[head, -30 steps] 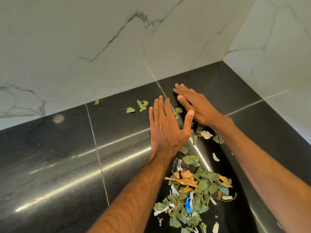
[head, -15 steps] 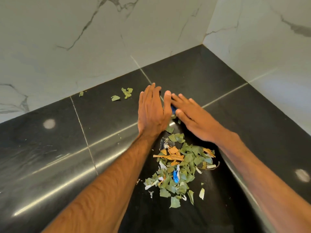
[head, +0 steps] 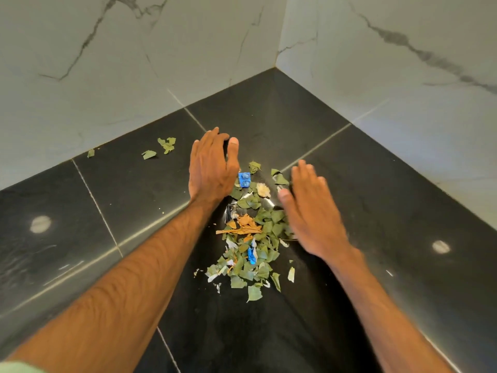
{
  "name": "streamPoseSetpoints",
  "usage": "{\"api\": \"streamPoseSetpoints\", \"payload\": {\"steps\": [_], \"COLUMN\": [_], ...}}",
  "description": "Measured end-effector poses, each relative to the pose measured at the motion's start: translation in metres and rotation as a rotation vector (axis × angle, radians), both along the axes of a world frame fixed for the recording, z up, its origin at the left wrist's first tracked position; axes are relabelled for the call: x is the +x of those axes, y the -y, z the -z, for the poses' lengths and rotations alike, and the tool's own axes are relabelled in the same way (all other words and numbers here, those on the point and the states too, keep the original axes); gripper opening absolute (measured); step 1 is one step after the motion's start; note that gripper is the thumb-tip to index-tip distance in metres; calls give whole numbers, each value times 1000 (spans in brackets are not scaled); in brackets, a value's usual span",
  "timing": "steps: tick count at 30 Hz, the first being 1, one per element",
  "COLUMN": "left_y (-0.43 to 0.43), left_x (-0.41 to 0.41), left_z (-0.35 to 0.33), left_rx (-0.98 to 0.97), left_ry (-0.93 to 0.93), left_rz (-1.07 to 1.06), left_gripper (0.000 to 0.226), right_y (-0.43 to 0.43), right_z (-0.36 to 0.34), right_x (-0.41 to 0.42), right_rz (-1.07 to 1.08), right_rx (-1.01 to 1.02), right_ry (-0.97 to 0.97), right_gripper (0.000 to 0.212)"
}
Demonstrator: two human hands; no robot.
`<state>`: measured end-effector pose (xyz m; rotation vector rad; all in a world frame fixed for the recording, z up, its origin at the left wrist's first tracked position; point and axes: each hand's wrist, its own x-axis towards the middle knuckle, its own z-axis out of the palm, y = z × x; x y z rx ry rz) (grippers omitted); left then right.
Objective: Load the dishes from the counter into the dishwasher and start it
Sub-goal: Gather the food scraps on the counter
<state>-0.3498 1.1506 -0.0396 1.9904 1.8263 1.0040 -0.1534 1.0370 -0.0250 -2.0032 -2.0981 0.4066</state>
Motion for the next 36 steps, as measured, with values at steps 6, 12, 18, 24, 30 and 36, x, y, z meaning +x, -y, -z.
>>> {"api": "streamPoseSetpoints", "payload": {"steps": [6,12,18,24,30,36], "left_y": [1,3,23,33,32,39], "left_x": [0,-3,-31,-137,-166,-158], "left_z": [-3,-8,-23,-22,-11,3], "left_rx": [1,17,-6,15,-300,-234], "left_ry": [10,162,503,-17,-163,-324], "left_rz": [13,39,105,-256,-364,-49], "left_gripper": [39,29,38,58,92,81], "right_y": [-1,-17,-19,-17,-18,-18], "right_z": [-9,0,-5,-5,-10,-4], "right_x": [-37,-89,-107,-109,-113,-113], "right_rz": [31,-16,-3,-23,30,40], "right_rx": [-5,-21,-106,-92,-75,-46], "right_ry": [-472,-317,-457,-437,-459,-453], "right_gripper": [62,68,69,72,69,77]}}
